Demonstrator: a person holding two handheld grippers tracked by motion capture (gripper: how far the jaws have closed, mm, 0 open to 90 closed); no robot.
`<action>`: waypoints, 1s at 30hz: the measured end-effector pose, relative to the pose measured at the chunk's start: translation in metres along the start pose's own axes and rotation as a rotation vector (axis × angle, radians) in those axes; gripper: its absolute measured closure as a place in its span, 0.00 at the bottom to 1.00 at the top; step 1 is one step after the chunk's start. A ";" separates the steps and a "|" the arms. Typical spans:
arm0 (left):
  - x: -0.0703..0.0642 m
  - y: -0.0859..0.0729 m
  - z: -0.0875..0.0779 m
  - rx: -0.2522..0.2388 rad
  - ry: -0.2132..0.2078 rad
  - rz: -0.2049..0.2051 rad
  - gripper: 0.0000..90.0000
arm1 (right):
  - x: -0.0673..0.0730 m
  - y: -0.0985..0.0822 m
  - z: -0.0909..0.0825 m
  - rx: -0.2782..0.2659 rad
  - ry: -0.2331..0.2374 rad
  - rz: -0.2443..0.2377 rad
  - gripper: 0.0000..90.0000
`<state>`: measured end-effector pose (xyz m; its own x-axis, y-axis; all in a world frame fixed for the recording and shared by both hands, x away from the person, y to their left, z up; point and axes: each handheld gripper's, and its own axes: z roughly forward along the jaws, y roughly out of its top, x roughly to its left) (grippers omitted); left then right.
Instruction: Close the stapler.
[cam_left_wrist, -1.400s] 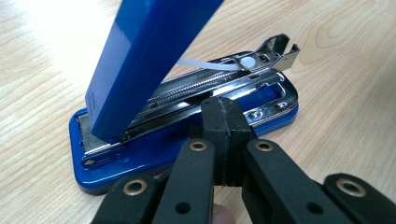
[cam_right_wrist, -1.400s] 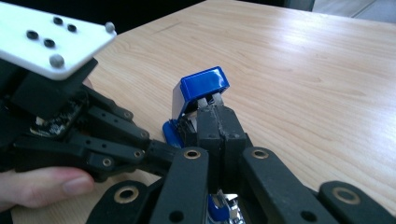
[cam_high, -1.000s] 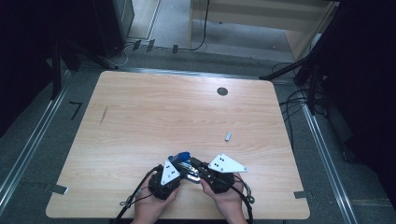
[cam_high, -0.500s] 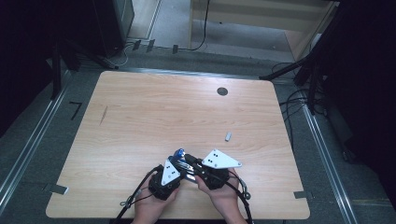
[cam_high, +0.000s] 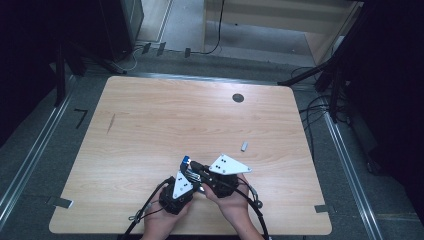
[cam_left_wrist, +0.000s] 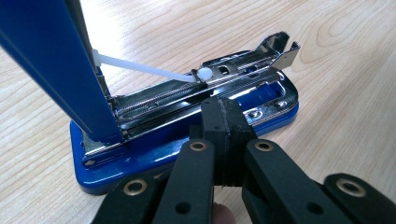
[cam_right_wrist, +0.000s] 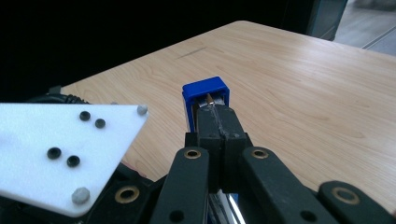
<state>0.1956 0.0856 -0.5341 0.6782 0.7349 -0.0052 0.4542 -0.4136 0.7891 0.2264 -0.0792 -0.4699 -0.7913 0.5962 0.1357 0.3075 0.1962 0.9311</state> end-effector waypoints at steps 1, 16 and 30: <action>0.000 0.000 0.000 0.002 0.000 0.001 1.00 | 0.000 0.000 0.001 -0.003 0.004 -0.001 1.00; 0.000 0.000 0.000 0.000 0.004 0.006 1.00 | 0.003 0.006 0.015 -0.008 0.025 -0.012 1.00; -0.001 0.000 0.000 -0.001 0.003 0.005 1.00 | 0.000 -0.001 0.030 0.043 0.021 -0.023 1.00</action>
<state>0.1953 0.0850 -0.5343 0.6786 0.7345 0.0003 0.4505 -0.4165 0.7897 0.2417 -0.0559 -0.4813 -0.8095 0.5744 0.1216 0.3109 0.2436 0.9187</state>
